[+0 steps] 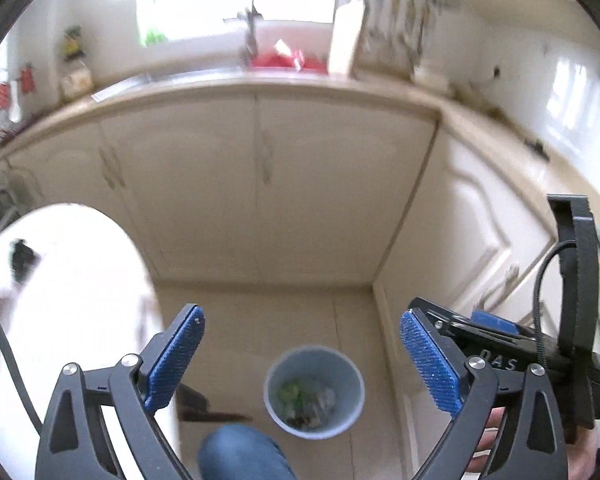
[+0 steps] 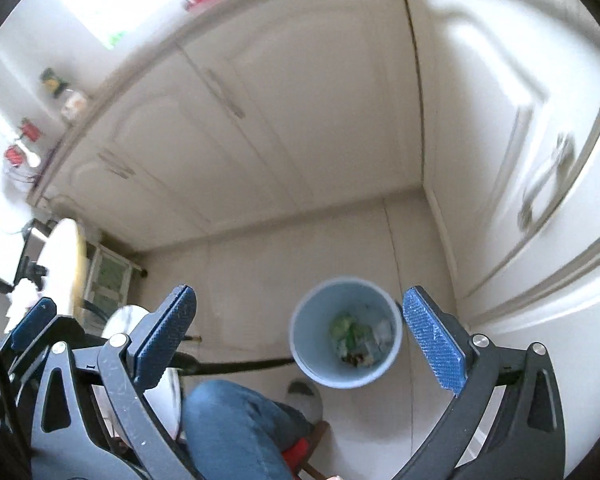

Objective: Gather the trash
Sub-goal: 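Open both grippers to drop the packet and wrapper into the bin, then return both grippers to the table above the remaining trash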

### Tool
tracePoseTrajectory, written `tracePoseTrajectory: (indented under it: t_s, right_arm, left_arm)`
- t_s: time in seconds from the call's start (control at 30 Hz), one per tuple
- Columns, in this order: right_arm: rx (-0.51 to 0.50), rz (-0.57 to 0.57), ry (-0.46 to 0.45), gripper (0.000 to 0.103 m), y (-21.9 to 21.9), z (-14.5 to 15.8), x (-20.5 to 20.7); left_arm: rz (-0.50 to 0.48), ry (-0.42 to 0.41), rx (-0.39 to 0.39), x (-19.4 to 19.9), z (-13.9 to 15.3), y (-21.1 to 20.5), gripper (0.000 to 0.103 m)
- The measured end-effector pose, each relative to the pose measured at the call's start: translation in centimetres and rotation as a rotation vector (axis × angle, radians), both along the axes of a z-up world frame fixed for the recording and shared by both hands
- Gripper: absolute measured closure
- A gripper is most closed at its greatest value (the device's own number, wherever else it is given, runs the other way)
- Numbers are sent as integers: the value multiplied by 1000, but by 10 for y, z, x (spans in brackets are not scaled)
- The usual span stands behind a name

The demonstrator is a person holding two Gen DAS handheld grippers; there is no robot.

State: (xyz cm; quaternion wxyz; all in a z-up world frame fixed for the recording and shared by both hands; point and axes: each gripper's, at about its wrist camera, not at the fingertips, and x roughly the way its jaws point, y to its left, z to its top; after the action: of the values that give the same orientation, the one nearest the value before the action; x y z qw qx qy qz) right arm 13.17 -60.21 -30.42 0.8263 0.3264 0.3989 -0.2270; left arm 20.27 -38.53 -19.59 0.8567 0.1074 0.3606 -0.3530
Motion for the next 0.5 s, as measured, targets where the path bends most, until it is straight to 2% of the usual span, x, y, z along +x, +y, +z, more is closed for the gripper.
tracePoseTrajectory:
  t_s: [0.17,0.33,0.5]
  right_arm:
    - [-141,72,-87,0,50,73,15]
    - [-253,162,-146,0,111,123,35]
    - [-359,266,-198,0,187,167,63]
  left_arm:
    - [104,-130,-68,-20,35,61,1]
    - [228,-167,-106,-31,52,120,1]
    - [355,-188,-148,-51,74,209,1]
